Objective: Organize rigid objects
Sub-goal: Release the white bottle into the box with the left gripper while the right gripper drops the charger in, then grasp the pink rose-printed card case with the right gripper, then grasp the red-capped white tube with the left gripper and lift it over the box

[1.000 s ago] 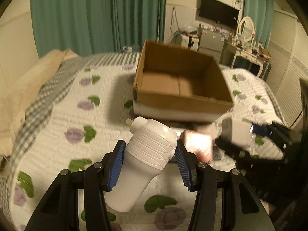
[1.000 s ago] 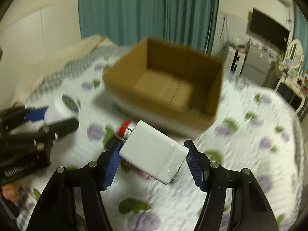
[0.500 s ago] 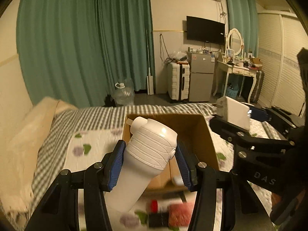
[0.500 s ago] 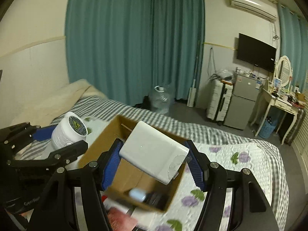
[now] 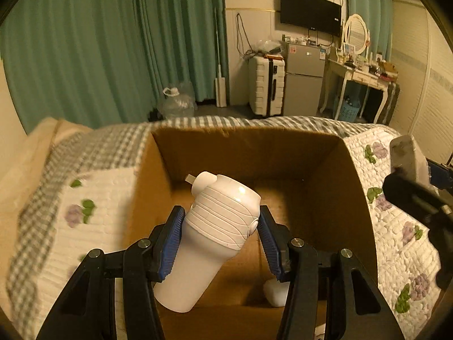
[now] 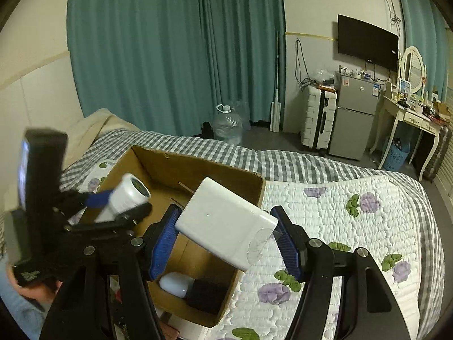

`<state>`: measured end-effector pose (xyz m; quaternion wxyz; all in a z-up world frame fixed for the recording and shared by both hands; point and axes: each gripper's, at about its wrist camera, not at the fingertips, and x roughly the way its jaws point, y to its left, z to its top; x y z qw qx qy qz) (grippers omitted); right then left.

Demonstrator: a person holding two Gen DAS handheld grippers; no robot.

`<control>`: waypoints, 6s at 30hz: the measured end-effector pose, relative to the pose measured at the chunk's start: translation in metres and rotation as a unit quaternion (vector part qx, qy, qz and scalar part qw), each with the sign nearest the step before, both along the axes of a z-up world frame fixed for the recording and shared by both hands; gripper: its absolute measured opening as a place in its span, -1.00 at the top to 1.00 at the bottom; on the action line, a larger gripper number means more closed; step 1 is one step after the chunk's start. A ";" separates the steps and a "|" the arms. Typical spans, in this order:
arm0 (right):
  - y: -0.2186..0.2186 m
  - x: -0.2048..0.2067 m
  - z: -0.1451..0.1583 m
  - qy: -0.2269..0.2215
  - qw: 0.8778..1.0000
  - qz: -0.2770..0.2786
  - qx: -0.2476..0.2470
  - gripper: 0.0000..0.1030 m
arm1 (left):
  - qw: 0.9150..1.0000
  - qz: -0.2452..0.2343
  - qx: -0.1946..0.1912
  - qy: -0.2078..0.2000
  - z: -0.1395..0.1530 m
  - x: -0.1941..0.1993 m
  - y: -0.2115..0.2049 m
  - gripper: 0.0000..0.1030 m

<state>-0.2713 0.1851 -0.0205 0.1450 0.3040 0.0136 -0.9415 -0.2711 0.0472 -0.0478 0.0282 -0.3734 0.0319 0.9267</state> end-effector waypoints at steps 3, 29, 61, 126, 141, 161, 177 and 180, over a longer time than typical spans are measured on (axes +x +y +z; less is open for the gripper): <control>0.000 -0.002 -0.004 -0.003 1.000 -0.001 -0.002 -0.25 | 1.000 -0.004 0.010 -0.001 -0.004 0.003 -0.001 -0.07; -0.060 -0.060 -0.039 -0.032 0.996 0.027 0.079 -0.26 | 0.996 0.044 -0.031 0.074 0.032 0.061 -0.050 -0.36; -0.020 0.108 0.052 0.063 0.995 0.031 0.072 -1.00 | 0.992 0.037 -0.026 0.119 0.097 0.166 -0.038 -0.47; 0.025 0.081 -0.103 -0.135 0.989 -0.052 -0.012 -0.42 | 0.995 -0.014 -0.024 -0.092 -0.100 0.086 0.019 -0.47; 0.023 0.081 -0.106 -0.140 0.989 -0.053 -0.007 -0.42 | 0.995 -0.007 -0.022 -0.093 -0.105 0.069 0.023 -0.54; 0.018 0.087 -0.095 -0.125 0.991 -0.047 0.002 -0.42 | 0.998 -0.020 -0.015 -0.056 -0.086 0.101 0.010 -0.53; 0.007 0.037 0.029 -0.002 1.000 -0.011 0.000 -0.42 | 0.999 -0.003 0.005 0.049 0.043 0.076 -0.017 -0.53; 0.002 0.015 0.029 0.001 1.000 -0.007 0.001 -0.42 | 0.999 0.002 0.001 0.043 0.042 0.049 -0.018 -0.53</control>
